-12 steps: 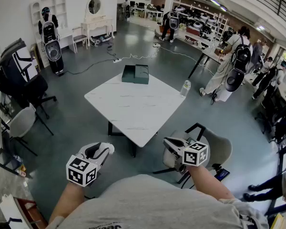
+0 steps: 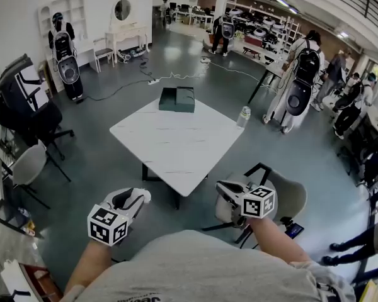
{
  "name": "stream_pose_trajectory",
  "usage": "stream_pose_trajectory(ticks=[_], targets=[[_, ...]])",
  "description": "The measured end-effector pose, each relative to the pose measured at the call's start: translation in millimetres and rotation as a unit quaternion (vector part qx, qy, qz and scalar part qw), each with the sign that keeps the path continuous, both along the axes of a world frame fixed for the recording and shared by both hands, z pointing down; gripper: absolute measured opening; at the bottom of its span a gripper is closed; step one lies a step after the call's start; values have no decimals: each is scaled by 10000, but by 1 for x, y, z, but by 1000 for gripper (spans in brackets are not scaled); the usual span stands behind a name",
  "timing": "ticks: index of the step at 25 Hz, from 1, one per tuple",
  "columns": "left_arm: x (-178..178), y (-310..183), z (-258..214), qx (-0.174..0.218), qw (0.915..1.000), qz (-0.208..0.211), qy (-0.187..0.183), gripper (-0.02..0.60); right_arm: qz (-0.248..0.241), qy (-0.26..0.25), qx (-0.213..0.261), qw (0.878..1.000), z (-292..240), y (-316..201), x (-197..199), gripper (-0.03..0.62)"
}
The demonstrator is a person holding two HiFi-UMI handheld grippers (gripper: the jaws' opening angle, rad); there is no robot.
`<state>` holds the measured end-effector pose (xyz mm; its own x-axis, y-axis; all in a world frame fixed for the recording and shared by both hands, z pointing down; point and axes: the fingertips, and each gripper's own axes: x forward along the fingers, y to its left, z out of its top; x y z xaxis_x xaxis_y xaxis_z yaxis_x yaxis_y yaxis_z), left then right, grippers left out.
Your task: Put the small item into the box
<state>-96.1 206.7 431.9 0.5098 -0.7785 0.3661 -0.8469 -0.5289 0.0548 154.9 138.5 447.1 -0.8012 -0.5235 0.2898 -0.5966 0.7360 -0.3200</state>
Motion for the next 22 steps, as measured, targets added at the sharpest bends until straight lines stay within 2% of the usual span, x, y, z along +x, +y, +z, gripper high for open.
stream_pose_trajectory(ticks=[10,17,22], targets=[[11,-35,-2,15,9999,-149,-19,157,-72,-2,75,9999,-3,-30,14,8],[43,-62,-12,75,9990,-399,199,156,-145,274,353,9989,-7,-54,45,8],[66,-75,-17,-6,9968,-647,468,158,-390,524,596,9961,-10,-66,58,8]])
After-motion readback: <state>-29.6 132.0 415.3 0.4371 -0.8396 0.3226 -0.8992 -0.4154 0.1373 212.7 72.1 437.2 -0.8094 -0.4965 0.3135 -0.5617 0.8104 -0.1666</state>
